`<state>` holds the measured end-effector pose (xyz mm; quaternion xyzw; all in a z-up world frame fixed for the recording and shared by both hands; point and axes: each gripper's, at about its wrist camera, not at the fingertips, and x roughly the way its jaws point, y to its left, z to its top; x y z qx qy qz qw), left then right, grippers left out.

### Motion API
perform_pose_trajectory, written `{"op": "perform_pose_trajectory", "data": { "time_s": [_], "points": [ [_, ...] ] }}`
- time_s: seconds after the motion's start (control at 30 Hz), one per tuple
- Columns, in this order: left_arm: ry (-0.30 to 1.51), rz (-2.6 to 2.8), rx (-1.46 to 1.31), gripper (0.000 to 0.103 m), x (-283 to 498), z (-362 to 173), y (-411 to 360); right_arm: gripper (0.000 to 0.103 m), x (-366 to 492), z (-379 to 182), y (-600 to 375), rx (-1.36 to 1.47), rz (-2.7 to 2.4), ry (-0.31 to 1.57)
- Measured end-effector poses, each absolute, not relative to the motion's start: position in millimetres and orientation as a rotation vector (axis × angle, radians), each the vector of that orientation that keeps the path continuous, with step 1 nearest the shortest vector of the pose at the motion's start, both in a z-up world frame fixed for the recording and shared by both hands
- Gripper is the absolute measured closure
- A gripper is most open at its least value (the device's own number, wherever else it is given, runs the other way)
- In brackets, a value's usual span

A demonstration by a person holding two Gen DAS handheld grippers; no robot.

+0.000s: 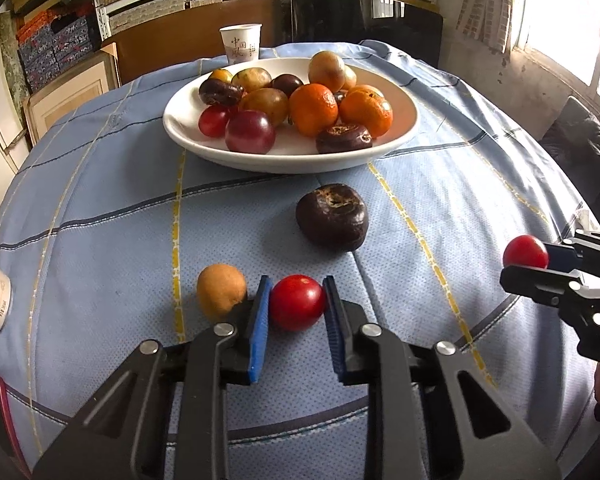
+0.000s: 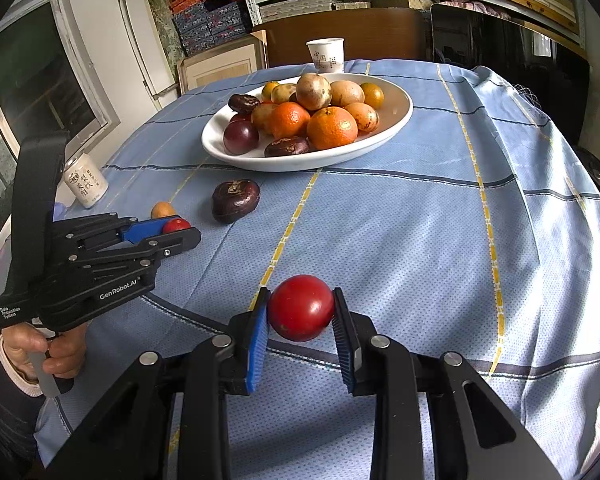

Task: Organize fruits
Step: 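Grasp another red tomato with the left tool while the right holds its tomato, then carry both tomatoes onto the white plate and open both tools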

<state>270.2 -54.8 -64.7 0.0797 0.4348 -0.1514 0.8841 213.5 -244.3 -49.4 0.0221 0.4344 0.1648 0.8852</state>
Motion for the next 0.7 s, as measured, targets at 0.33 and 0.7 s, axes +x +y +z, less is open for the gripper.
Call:
{"op": "perform_pose_trajectory", "data": {
  "time_s": [0.33, 0.7],
  "points": [
    [0.825, -0.341, 0.077, 0.079, 250, -41, -37, 0.072, 214, -49, -248, 0.063, 0.359, 0.888],
    [0.690, -0.291, -0.135, 0.079, 233, 2, 21, 0.072, 230, -23, -242, 0.117, 0.371, 0.771]
  ]
}}
